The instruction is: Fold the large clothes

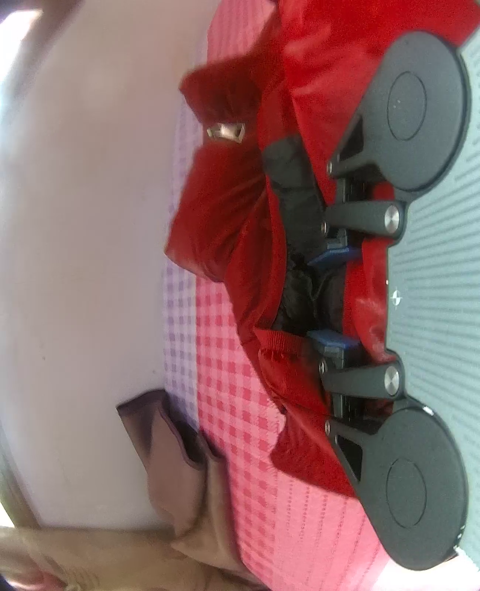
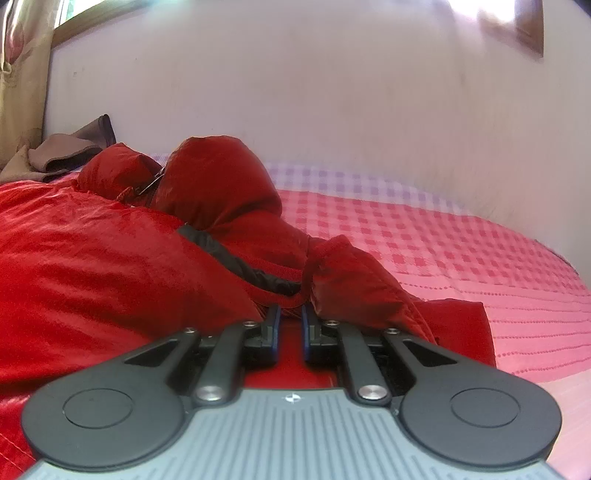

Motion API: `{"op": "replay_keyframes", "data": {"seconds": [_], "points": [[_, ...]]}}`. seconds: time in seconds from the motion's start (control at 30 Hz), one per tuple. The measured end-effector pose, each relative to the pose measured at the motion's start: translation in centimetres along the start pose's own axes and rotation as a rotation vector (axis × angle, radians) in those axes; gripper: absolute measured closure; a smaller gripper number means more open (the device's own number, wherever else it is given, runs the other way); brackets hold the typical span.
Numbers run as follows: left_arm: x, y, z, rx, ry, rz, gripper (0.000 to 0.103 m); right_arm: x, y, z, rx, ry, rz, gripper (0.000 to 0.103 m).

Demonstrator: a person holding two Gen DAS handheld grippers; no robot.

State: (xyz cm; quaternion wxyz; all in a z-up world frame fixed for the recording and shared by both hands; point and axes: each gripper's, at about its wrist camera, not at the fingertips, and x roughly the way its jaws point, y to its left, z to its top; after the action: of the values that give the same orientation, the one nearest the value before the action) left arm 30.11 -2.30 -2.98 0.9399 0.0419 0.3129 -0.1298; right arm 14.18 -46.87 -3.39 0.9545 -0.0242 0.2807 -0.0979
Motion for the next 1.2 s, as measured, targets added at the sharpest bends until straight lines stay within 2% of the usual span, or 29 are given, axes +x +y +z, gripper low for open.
{"op": "replay_keyframes", "data": {"seconds": [0.07, 0.1, 0.13, 0.17, 0.27, 0.33, 0.4, 0.47, 0.5, 0.53, 0.6, 0.67, 0.7, 0.77, 0.8, 0.83, 0.93, 1.03, 1.13, 1.2], "points": [[-1.5, 1.6, 0.6, -0.016, -0.004, -0.081, 0.049, 0.0, 0.1, 0.0, -0.003, -0.001, -0.004, 0.093], [-2.3, 2.7, 1.0, -0.035, 0.0, -0.128, 0.033, 0.0, 0.0, 0.0, -0.003, -0.002, -0.004, 0.093], [-3.1, 3.8, 1.3, -0.049, -0.001, -0.16, 0.012, -0.1, 0.0, 0.0, -0.002, -0.003, -0.003, 0.093], [-4.1, 5.1, 1.5, -0.063, -0.025, -0.161, 0.002, -0.1, 0.0, 0.0, -0.001, -0.004, -0.003, 0.093], [-6.5, 8.5, 1.8, -0.056, -0.129, -0.076, 0.0, -0.1, 0.0, -0.1, 0.003, -0.007, 0.0, 0.093], [-6.4, 10.9, 1.8, -0.082, -0.12, -0.09, 0.001, -0.2, -0.1, -0.1, 0.005, -0.009, 0.0, 0.093], [-5.4, 12.5, 1.5, -0.109, -0.055, -0.111, 0.001, -0.3, 0.0, -0.1, 0.003, -0.01, -0.002, 0.093], [-3.5, 13.3, 0.7, -0.109, 0.04, -0.162, 0.004, -0.3, 0.0, -0.1, 0.004, -0.01, -0.003, 0.093], [-2.7, 13.5, 0.3, -0.102, 0.068, -0.167, 0.01, -0.3, 0.0, -0.1, 0.003, -0.01, -0.003, 0.093], [-2.1, 13.8, -0.1, -0.096, 0.088, -0.183, 0.01, -0.3, 0.1, -0.1, 0.003, -0.011, -0.005, 0.093], [-1.3, 14.7, -1.1, -0.126, 0.107, -0.291, 0.01, -0.3, 0.2, -0.1, -0.001, -0.012, -0.01, 0.093], [-0.2, 15.3, -1.9, -0.201, 0.157, -0.454, 0.01, -0.3, 0.2, -0.1, -0.003, -0.013, -0.014, 0.093], [0.3, 15.3, -2.3, -0.226, 0.173, -0.506, 0.012, -0.3, 0.3, -0.1, -0.004, -0.013, -0.016, 0.093], [1.5, 14.7, -3.1, -0.231, 0.194, -0.556, 0.017, -0.3, 0.3, -0.1, -0.007, -0.014, -0.02, 0.093], [1.8, 14.5, -3.5, -0.227, 0.175, -0.57, 0.022, -0.3, 0.3, -0.2, -0.008, -0.014, -0.021, 0.093], [1.7, 14.2, -3.7, -0.22, 0.154, -0.575, 0.035, -0.3, 0.3, -0.2, -0.007, -0.014, -0.021, 0.093], [1.1, 14.4, -4.4, -0.298, 0.129, -0.58, 0.06, -0.4, 0.2, -0.2, 0.003, -0.014, -0.015, 0.093], [-0.7, 14.3, -4.7, -0.335, 0.075, -0.522, 0.07, -0.5, -0.5, 0.1, 0.036, -0.007, 0.016, 0.093], [-2.3, 13.0, -4.2, -0.349, 0.057, -0.463, 0.074, -1.2, -1.5, 0.9, 0.109, 0.011, 0.056, 0.091], [-3.1, 12.9, -3.8, -0.356, 0.048, -0.443, 0.074, -3.7, -1.9, 1.6, 0.167, -0.053, 0.069, 0.091]]}}
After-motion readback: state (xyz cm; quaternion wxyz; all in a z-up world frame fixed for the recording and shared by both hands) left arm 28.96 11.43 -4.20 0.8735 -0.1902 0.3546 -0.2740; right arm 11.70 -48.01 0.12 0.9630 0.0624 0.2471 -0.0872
